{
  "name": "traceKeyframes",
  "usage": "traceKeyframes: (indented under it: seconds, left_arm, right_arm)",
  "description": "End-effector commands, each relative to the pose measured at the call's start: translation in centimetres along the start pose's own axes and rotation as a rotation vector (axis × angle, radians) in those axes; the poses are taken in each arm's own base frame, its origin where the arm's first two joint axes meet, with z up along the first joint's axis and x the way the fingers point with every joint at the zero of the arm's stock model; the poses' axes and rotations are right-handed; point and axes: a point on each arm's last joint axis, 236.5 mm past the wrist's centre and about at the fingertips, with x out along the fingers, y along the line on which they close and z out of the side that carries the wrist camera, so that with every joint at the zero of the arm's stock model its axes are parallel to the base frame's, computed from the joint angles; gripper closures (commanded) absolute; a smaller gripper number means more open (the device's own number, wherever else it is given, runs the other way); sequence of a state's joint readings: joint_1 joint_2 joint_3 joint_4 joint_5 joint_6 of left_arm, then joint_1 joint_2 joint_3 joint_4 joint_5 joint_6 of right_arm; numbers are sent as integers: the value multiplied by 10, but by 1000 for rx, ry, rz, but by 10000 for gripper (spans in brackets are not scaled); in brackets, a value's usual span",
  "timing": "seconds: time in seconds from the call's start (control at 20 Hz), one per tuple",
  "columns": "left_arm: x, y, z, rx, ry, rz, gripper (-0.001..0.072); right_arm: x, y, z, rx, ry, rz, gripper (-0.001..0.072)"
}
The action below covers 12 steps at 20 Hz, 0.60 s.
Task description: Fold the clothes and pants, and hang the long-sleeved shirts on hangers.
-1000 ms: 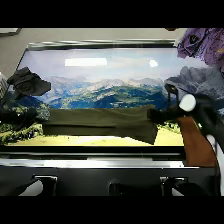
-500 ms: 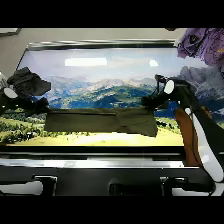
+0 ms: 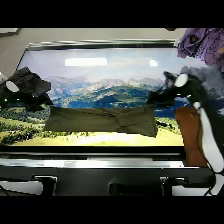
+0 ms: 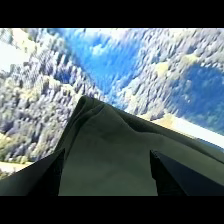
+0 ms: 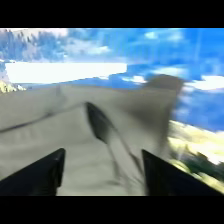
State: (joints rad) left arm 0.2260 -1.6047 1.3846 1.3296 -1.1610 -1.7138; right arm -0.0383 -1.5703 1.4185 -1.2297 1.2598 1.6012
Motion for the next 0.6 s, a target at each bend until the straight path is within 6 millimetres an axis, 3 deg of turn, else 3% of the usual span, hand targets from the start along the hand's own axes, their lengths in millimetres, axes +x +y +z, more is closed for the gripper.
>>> traceKeyframes:
  seconds: [0.0,0.1,0.2,0.55]
  left_arm:
    - [-30,4,8,23,-38,37,89]
    - [-38,2,8,16,-53,33,89]
    - [-39,1,6,11,-44,34,89]
    - [-39,1,5,4,-42,34,89]
  right_arm:
    - [-35,-32,-16,38,68,179,38]
    - [-33,-47,-20,107,49,305,29]
    - [-16,-57,-35,142,79,363,25]
    - [52,-39,-60,145,154,463,19]
